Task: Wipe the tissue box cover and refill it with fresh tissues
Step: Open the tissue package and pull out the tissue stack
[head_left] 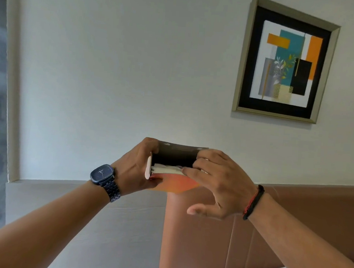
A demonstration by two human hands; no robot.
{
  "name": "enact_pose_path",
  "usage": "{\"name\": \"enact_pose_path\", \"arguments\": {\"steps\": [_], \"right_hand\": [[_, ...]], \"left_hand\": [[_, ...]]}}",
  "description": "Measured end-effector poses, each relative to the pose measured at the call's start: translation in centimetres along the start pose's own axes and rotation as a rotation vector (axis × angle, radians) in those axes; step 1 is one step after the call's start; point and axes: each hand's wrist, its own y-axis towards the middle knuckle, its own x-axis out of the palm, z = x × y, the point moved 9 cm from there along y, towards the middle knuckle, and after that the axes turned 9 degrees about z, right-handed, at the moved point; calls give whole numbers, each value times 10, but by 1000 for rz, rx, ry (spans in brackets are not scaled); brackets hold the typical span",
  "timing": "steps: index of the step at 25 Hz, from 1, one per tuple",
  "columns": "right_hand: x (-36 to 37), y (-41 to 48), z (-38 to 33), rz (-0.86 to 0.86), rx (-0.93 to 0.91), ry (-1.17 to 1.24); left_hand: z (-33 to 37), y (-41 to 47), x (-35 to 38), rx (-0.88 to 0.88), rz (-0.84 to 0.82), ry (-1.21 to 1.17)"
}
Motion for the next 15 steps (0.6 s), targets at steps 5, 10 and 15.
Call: {"name": "enact_pose_path", "arguments": {"steps": [5, 10, 15], "right_hand": [[-12, 2, 15, -24, 160, 97], [-12, 15, 37, -14, 522, 257], [6, 30, 29, -249, 519, 337]], "left_hand": [[8, 5, -3, 60, 31, 26], [15, 9, -5, 58, 43, -7], [30, 15, -17, 140, 97, -52]]}}
